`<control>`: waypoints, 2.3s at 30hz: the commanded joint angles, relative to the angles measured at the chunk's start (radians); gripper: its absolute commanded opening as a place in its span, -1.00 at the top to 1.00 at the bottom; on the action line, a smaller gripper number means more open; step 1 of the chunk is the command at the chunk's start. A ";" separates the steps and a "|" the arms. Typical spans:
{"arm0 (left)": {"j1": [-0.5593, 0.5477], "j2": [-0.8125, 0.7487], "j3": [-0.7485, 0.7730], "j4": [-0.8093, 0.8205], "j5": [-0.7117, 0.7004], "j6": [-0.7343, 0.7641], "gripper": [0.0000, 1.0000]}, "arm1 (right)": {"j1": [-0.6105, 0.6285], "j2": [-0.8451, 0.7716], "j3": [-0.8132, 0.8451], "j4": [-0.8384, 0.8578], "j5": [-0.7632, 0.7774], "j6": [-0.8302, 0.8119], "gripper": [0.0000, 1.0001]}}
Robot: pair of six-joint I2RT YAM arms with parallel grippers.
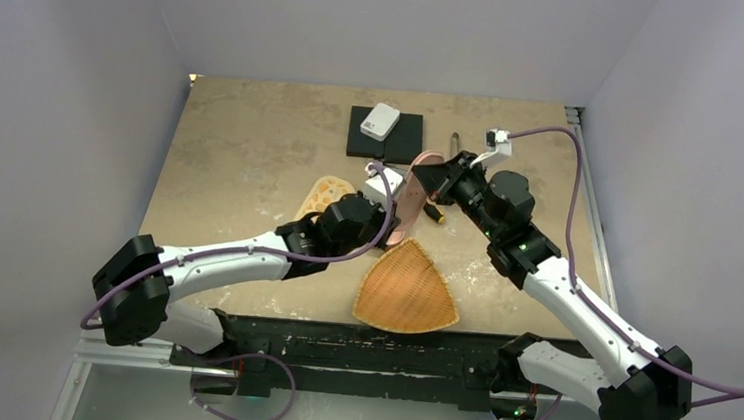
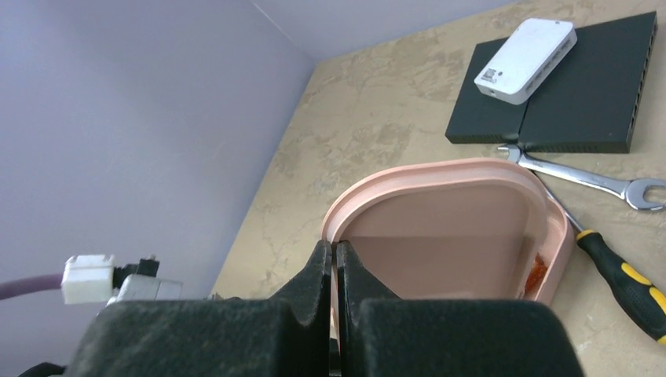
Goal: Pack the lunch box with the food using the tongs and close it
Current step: Pick up the box lid from the center of the board.
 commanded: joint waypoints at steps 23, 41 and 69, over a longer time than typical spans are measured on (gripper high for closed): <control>-0.175 0.184 0.211 -0.276 -0.554 0.048 1.00 | 0.054 0.259 0.124 -0.103 0.119 0.140 0.20; -0.246 0.226 0.272 -0.354 -0.667 0.055 0.44 | 0.054 0.200 0.046 0.039 0.112 0.218 1.00; 0.028 -0.181 0.216 -0.450 0.295 0.116 -0.80 | -0.168 -0.068 -0.028 0.185 -0.246 -0.163 1.00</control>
